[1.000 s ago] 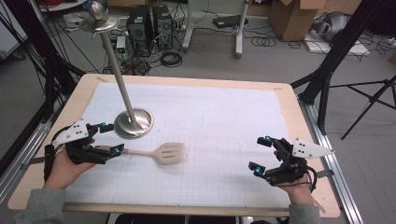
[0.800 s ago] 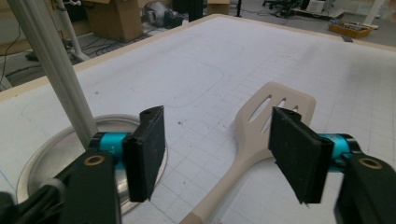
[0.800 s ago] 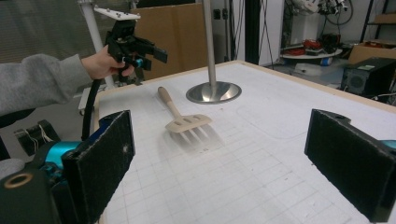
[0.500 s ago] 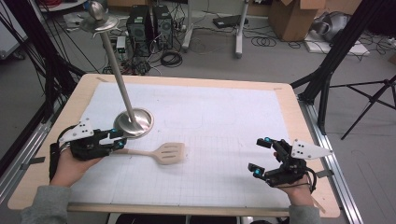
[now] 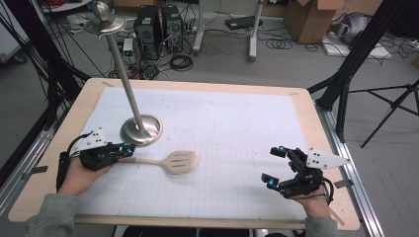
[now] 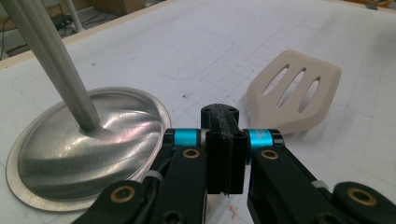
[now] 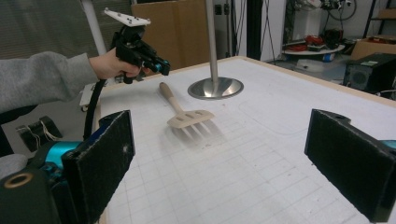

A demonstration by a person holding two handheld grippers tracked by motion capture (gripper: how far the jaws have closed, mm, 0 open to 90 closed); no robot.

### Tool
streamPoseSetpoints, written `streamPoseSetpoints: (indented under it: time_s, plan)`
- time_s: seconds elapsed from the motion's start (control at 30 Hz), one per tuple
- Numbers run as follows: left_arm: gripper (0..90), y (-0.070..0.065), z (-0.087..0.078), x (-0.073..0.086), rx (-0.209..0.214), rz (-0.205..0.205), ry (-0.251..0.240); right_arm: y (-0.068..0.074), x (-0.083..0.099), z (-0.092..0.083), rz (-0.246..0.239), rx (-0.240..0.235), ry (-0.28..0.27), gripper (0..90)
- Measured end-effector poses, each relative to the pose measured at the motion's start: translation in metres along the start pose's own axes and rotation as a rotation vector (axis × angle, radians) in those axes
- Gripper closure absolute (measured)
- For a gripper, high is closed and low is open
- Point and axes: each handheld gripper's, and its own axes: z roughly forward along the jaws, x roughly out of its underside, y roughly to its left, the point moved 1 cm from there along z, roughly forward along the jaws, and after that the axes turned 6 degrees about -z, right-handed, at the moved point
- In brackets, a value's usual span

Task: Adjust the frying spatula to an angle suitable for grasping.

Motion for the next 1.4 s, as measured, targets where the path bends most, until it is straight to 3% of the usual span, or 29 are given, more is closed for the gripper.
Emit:
streamPoseSetpoints:
  time_s: [0.2, 0.27, 0.43, 0.67, 1.17, 1.4]
  plan:
    - [89.5, -0.002, 0.010, 0.003, 0.013, 0.005, 0.037, 0.000, 0.000, 0.000, -0.001, 0.001, 0.005, 7.6]
    - [89.5, -0.003, 0.012, 0.005, -0.002, 0.008, 0.042, 0.000, 0.001, 0.000, -0.001, 0.002, 0.005, 7.6]
    - [89.5, -0.002, 0.020, 0.009, 0.006, -0.010, 0.078, 0.000, 0.001, 0.001, 0.004, 0.001, 0.007, 7.6]
    - [89.5, -0.004, 0.026, 0.010, -0.017, 0.004, 0.055, 0.000, 0.002, 0.001, 0.013, -0.005, 0.010, 7.6]
    - [89.6, -0.004, 0.043, 0.009, 0.039, -0.042, 0.083, 0.001, 0.000, 0.003, 0.009, -0.009, -0.008, 7.6]
    - [89.6, -0.008, 0.052, 0.008, 0.045, -0.037, 0.114, 0.001, 0.001, 0.004, 0.011, -0.011, 0.002, 7.6]
